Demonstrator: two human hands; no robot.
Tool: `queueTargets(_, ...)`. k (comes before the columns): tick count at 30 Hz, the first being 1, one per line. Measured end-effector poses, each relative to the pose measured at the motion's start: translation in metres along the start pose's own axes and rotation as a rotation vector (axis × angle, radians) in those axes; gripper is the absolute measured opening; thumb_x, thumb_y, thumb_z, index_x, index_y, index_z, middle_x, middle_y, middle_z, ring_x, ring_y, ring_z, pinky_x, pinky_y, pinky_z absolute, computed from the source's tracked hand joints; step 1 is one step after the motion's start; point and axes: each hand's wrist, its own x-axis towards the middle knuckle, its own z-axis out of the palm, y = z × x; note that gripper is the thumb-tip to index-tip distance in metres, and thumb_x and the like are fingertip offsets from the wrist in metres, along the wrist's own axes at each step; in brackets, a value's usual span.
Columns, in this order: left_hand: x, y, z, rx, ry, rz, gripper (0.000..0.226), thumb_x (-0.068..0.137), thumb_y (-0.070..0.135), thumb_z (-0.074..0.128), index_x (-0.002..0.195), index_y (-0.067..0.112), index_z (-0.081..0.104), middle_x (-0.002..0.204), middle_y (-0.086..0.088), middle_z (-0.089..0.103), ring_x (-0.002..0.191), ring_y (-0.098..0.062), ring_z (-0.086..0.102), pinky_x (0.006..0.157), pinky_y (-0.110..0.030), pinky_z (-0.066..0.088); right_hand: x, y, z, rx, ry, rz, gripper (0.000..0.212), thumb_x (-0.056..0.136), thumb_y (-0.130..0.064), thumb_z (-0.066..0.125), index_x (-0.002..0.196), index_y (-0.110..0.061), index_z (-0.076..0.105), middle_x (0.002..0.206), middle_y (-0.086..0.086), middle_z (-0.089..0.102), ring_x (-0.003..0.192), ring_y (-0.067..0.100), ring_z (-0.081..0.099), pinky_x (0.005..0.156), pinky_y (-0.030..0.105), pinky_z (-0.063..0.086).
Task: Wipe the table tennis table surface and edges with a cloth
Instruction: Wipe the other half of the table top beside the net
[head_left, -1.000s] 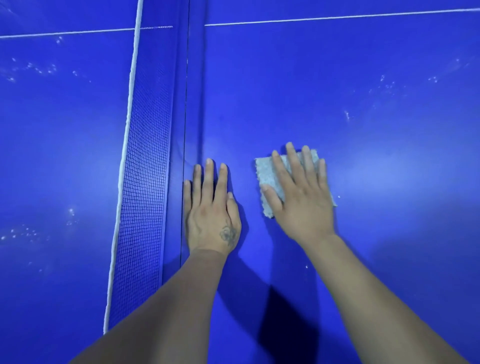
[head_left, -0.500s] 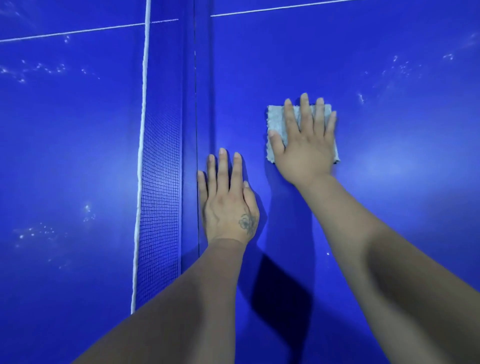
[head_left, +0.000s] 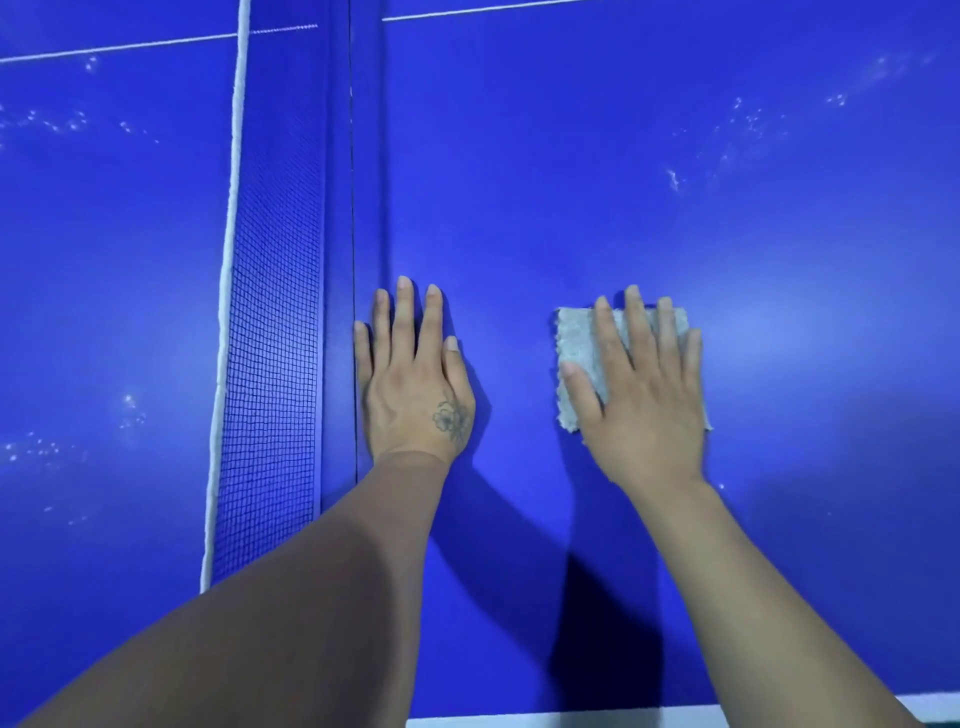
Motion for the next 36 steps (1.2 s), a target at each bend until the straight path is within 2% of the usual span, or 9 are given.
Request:
queueTargets(6,-0.001,-0.001,0.002,-0.005,0.019,-0.006,0.059,0.112,0.039,0.028,0.169,0.024,0.031,0.179,0.0,0.019,0.166,-0.023,0.011,0.135,-0.051,0.009,0.048,-0.006,0.005,0.011,0.036,0.134,0.072,0.108,-0.058,0.023,0.169,-0.021,0.022,0.177,0.011,0.014,0.163,0.037,0.006,0.131,0.059,0.005)
queueTargets(10,0.0,-0.001,0.002,-0.014,0.029,-0.002,0.059,0.111,0.04,0.03,0.168,0.024,0.033,0.178,0.0,0.021,0.166,-0.023,0.012,0.134,-0.051,0.01,0.058,-0.036,0.01,0.01,0.044,0.107,0.072,0.108,-0.058,0.024,0.169,-0.02,0.022,0.177,0.012,0.013,0.163,0.038,0.005,0.13,0.06,0.005)
queueTargets(17,-0.001,-0.001,0.002,-0.013,0.023,0.004,0.059,0.112,0.041,0.028,0.168,0.025,0.033,0.178,-0.001,0.021,0.166,-0.023,0.012,0.135,-0.049,0.008,-0.021,-0.065,0.007,0.031,-0.018,-0.091,0.07,0.11,-0.056,0.029,0.169,-0.02,0.021,0.177,0.01,0.011,0.164,0.035,0.003,0.131,0.057,0.006)
queueTargets(20,-0.002,-0.001,0.001,-0.006,0.025,0.008,0.059,0.112,0.041,0.028,0.168,0.025,0.033,0.179,-0.001,0.02,0.166,-0.023,0.011,0.135,-0.05,0.008,-0.065,-0.049,0.005,0.024,-0.057,-0.164,0.069,0.11,-0.055,0.033,0.169,-0.022,0.021,0.178,0.006,0.008,0.165,0.032,0.001,0.131,0.056,0.009)
queueTargets(23,-0.001,-0.002,0.002,-0.013,0.024,0.002,0.059,0.112,0.041,0.027,0.168,0.025,0.033,0.178,0.0,0.021,0.166,-0.023,0.012,0.135,-0.049,0.007,-0.081,-0.016,0.002,0.016,-0.055,-0.158,0.069,0.11,-0.056,0.039,0.169,-0.024,0.023,0.178,0.003,0.01,0.165,0.03,0.004,0.131,0.056,0.011)
queueTargets(27,-0.002,-0.001,0.001,-0.007,0.012,-0.003,0.06,0.112,0.041,0.026,0.169,0.025,0.031,0.179,-0.001,0.019,0.166,-0.023,0.01,0.135,-0.049,0.006,-0.056,0.016,-0.001,-0.019,-0.022,-0.053,0.069,0.11,-0.056,0.034,0.168,-0.021,0.025,0.177,0.007,0.016,0.164,0.033,0.008,0.13,0.058,0.011)
queueTargets(31,-0.002,0.0,0.001,-0.001,0.011,-0.003,0.06,0.112,0.041,0.026,0.169,0.025,0.031,0.179,-0.001,0.018,0.166,-0.024,0.01,0.135,-0.05,0.007,-0.009,-0.004,0.003,-0.016,-0.002,0.086,0.07,0.109,-0.056,0.029,0.169,-0.021,0.023,0.177,0.01,0.014,0.164,0.036,0.007,0.131,0.058,0.007)
queueTargets(36,-0.002,-0.001,0.002,0.025,0.018,0.001,0.059,0.112,0.041,0.024,0.169,0.026,0.03,0.179,-0.001,0.019,0.166,-0.023,0.011,0.134,-0.049,0.007,-0.004,-0.047,0.008,-0.004,-0.004,-0.023,0.071,0.107,-0.056,0.032,0.168,-0.02,0.026,0.176,0.012,0.017,0.163,0.038,0.008,0.13,0.059,0.006)
